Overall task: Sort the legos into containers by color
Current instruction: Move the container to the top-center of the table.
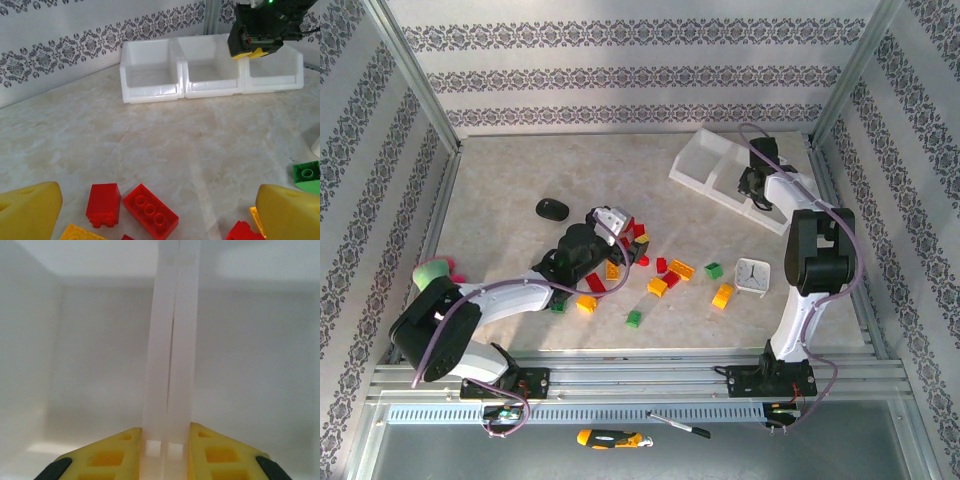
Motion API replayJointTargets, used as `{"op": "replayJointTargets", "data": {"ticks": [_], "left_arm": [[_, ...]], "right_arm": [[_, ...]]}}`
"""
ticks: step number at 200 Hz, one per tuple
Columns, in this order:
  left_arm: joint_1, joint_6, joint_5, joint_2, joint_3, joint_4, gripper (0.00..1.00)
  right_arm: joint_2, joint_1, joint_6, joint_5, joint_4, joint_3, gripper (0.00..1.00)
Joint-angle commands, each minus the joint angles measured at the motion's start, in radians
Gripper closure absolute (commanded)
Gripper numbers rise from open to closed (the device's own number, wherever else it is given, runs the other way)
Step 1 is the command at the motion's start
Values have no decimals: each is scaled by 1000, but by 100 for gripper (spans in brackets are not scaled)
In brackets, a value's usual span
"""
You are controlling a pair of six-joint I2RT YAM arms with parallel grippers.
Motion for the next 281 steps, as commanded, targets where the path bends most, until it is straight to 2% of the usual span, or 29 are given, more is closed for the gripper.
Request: {"op": "replayJointTargets", "data": {"ticks": [1, 45, 120, 176, 229, 239, 262, 281], "left_arm": [[-11, -14, -41, -56, -38, -51, 1], [4, -63, -89, -166, -75, -174, 1], [69, -145, -97, -307, -154, -224, 1], [81, -148, -79, -332, -158, -252, 1], [84, -162, -84, -316, -124, -306, 1], [84, -157, -76, -305, -108, -327, 1], [84, -156, -60, -286, -88, -343, 1], [84, -159, -54, -279, -87, -343, 1]], "right_arm": [[25, 75, -56, -37, 17, 61, 77], [101, 193, -116, -79, 25, 160, 77], [264, 364, -160, -123, -21, 397, 77], [313, 406, -89, -94, -49, 467, 78], [261, 402, -26, -22, -48, 440, 77], [247, 397, -20, -27, -33, 428, 70], [180, 391, -26, -20, 48, 349, 41], [99, 383, -48, -44, 110, 266, 28]]}}
